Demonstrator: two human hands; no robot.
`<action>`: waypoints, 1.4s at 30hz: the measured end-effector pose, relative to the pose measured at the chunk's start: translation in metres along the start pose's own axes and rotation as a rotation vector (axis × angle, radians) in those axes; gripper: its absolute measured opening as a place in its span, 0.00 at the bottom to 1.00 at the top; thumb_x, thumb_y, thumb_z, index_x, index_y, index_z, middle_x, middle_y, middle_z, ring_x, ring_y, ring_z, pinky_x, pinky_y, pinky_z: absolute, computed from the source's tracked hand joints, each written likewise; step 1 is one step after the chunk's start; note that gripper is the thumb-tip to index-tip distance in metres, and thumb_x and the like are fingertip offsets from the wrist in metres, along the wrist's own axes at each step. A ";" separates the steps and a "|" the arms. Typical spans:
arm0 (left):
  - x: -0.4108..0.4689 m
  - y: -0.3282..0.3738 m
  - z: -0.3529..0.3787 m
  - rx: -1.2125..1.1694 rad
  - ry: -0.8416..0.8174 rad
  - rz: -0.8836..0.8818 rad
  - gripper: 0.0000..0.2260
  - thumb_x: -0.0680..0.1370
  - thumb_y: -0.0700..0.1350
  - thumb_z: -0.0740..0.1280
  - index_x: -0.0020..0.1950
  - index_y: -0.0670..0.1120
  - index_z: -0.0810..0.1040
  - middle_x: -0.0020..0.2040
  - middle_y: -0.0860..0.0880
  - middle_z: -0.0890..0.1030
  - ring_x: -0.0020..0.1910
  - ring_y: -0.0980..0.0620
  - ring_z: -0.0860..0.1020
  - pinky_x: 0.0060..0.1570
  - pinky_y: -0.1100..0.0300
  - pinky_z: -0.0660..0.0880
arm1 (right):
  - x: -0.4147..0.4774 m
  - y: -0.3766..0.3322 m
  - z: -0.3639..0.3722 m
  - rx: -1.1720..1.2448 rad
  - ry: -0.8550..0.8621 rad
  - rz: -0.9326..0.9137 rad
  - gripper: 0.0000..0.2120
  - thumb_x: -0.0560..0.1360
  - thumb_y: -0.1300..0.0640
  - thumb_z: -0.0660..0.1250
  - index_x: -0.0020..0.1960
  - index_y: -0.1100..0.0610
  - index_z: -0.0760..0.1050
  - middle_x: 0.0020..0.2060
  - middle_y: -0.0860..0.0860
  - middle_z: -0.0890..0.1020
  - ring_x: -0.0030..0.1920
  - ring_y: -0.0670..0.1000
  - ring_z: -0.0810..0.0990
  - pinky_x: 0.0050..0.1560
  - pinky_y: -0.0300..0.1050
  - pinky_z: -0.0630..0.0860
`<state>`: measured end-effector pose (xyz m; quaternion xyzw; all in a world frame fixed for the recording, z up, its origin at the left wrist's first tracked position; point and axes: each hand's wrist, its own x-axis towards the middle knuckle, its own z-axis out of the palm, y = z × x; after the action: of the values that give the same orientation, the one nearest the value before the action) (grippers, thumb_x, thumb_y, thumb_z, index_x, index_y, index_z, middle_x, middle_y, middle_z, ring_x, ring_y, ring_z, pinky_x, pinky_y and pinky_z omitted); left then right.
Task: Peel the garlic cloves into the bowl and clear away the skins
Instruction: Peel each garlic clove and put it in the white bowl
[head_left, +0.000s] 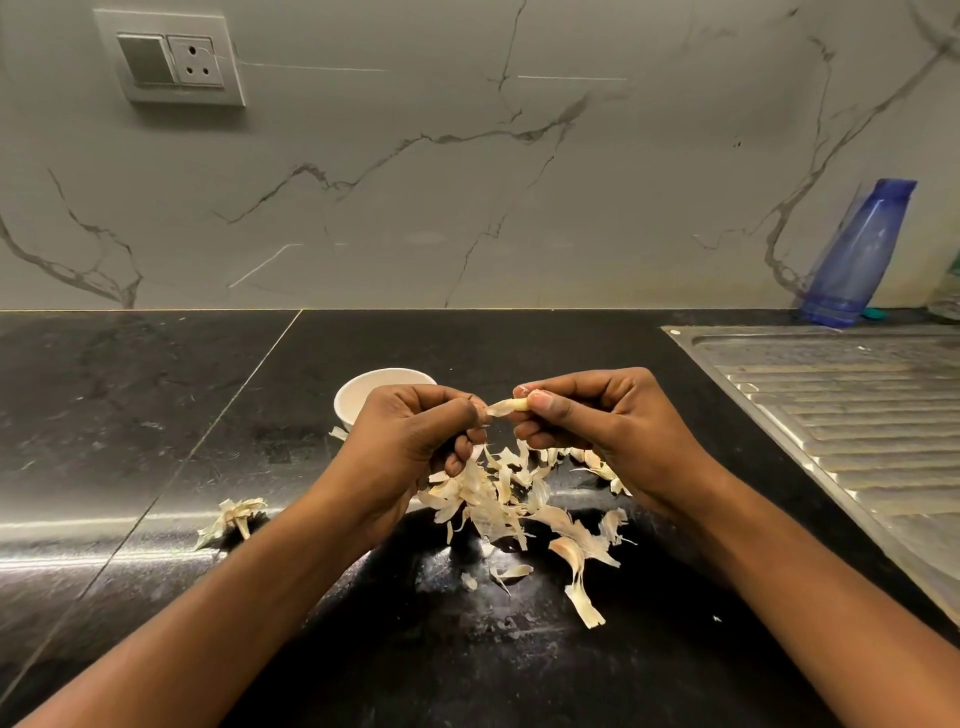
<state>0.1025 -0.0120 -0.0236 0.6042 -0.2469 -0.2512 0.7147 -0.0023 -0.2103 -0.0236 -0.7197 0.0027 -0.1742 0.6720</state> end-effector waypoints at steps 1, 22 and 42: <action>0.000 0.000 0.000 0.000 -0.001 -0.001 0.07 0.80 0.32 0.67 0.46 0.37 0.84 0.37 0.41 0.79 0.31 0.52 0.73 0.29 0.64 0.72 | 0.000 0.000 0.000 -0.006 0.003 -0.003 0.13 0.76 0.60 0.72 0.59 0.64 0.85 0.49 0.60 0.89 0.49 0.57 0.89 0.49 0.44 0.85; -0.009 0.001 0.003 0.192 0.060 0.042 0.04 0.78 0.40 0.75 0.48 0.38 0.88 0.34 0.44 0.84 0.28 0.54 0.78 0.26 0.67 0.72 | -0.003 0.002 -0.001 -0.312 -0.068 -0.086 0.11 0.75 0.58 0.77 0.57 0.58 0.86 0.46 0.53 0.89 0.46 0.55 0.89 0.50 0.49 0.87; -0.010 0.001 0.004 0.352 0.067 0.123 0.04 0.79 0.35 0.73 0.46 0.40 0.88 0.36 0.42 0.86 0.31 0.53 0.82 0.31 0.68 0.76 | -0.004 0.004 -0.002 -0.459 -0.052 -0.193 0.08 0.76 0.60 0.78 0.55 0.57 0.88 0.45 0.50 0.89 0.45 0.54 0.89 0.49 0.56 0.87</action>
<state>0.0925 -0.0077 -0.0221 0.7119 -0.2995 -0.1397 0.6197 -0.0060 -0.2118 -0.0284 -0.8546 -0.0441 -0.2137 0.4711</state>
